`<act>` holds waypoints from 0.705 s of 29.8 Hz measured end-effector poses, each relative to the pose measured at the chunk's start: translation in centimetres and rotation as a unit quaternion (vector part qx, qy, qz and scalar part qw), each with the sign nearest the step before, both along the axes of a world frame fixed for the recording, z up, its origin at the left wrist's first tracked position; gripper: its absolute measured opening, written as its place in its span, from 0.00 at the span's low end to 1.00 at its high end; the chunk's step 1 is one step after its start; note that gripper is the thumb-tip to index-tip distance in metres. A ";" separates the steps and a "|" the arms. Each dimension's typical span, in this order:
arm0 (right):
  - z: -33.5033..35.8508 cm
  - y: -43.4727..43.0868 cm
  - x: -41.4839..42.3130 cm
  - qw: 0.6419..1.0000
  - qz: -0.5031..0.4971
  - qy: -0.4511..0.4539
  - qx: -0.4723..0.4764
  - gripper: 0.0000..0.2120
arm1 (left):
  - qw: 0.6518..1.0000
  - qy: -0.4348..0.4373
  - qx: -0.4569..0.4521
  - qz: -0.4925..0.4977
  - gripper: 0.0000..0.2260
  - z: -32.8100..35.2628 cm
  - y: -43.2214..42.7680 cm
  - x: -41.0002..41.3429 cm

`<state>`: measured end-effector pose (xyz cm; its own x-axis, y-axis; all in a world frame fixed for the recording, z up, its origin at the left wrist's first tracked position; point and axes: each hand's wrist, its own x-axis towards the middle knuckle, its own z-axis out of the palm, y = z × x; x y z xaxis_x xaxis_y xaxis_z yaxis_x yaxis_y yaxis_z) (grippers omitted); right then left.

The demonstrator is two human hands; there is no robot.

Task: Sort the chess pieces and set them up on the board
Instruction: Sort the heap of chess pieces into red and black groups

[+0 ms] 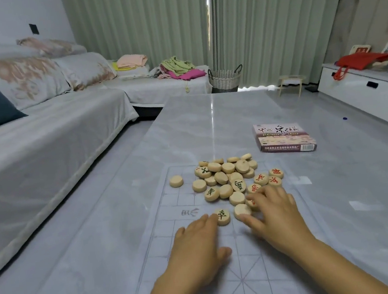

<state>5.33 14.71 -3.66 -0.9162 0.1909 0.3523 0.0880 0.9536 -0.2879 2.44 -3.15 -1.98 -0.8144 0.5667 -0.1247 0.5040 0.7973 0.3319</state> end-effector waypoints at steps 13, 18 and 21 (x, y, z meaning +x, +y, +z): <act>1.4 -3.0 1.2 0.996 0.073 -0.013 -0.043 0.13 | 0.995 0.017 -0.091 -0.047 0.27 0.5 -0.6 -0.6; -1.7 -3.2 2.2 0.998 0.057 0.013 -0.020 0.11 | 0.994 0.028 -0.099 -0.043 0.28 0.2 -0.4 -0.4; -2.3 -3.0 2.0 0.999 0.022 0.022 0.036 0.12 | 0.993 0.035 -0.098 -0.048 0.30 0.1 -0.2 -0.2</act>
<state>7.28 11.70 -5.91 -0.9069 0.1231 0.4030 0.0339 0.9746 -0.2216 2.23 -3.35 -1.89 -0.7679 0.6132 -0.1853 0.5981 0.7899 0.1354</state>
